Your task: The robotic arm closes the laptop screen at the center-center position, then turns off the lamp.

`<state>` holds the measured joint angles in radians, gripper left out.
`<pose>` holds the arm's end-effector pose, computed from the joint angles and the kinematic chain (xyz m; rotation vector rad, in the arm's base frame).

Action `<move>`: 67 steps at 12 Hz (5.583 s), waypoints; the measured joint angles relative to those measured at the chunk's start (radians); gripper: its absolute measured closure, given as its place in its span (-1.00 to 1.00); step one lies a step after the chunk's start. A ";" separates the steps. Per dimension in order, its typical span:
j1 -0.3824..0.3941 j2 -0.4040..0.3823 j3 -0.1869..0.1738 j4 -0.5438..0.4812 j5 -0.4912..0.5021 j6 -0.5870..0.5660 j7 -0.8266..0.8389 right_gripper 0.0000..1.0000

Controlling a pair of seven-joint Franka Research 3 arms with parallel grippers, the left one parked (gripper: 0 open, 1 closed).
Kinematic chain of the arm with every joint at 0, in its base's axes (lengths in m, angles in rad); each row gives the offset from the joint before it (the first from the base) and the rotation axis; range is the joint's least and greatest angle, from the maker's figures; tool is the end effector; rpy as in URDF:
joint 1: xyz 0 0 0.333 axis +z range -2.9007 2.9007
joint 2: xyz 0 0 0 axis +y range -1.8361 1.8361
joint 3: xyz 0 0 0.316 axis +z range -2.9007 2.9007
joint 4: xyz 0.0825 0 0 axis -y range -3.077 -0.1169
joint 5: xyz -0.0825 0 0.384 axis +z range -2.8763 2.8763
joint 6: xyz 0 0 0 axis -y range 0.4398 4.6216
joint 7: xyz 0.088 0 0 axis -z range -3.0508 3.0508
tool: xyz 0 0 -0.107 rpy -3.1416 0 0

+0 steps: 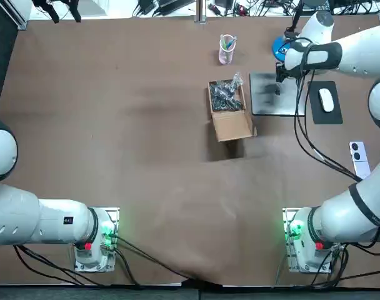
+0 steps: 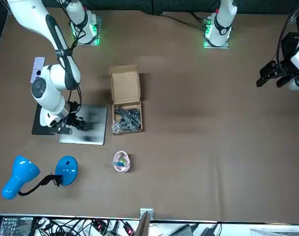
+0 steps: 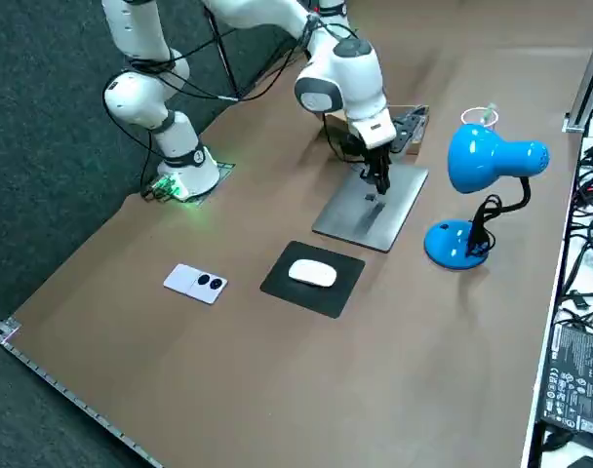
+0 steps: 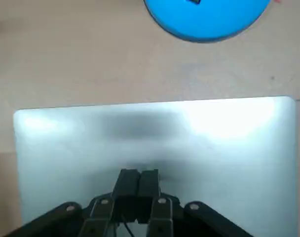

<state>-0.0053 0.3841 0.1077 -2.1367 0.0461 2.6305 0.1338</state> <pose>0.5819 0.0580 0.2352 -3.0579 0.1230 -0.1575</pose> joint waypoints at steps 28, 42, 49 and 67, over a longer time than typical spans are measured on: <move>0.082 -0.113 0.009 0.273 -0.286 -0.384 0.190 0.97; 0.192 0.111 0.009 0.491 -0.664 -0.430 0.754 0.97; 0.202 0.207 0.006 0.517 -0.890 -0.430 1.080 0.97; 0.161 0.309 -0.060 0.525 -0.974 -0.238 1.138 0.97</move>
<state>0.1555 0.6928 0.0472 -1.6118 -0.9281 2.3922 1.2718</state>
